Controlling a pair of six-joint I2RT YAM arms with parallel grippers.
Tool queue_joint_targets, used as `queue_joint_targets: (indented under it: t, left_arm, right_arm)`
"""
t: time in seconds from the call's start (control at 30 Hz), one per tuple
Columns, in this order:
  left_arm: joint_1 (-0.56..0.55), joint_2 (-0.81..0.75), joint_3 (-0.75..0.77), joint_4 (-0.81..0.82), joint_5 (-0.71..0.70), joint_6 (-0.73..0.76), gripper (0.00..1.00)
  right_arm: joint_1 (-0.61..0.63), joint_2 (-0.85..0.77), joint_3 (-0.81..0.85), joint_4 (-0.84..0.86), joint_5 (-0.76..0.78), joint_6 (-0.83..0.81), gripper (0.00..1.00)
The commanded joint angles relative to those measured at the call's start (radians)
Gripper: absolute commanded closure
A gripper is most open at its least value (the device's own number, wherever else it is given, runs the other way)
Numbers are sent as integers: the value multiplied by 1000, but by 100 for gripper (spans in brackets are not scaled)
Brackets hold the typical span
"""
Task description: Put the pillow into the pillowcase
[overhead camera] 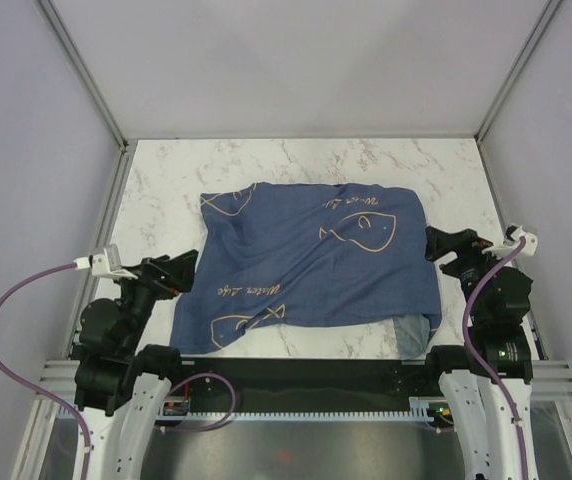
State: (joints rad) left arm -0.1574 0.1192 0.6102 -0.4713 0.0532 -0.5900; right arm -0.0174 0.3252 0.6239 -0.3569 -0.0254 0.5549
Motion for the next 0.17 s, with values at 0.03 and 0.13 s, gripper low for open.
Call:
queue_joint_targets:
  t: [0.03, 0.13]
  left_arm:
    - [1, -4, 17, -16, -23, 30, 0]
    - [1, -6, 16, -18, -27, 32, 0]
  right_arm:
    - [-1, -5, 23, -16, 19, -13, 18]
    - [-3, 1, 31, -19, 19, -12, 17]
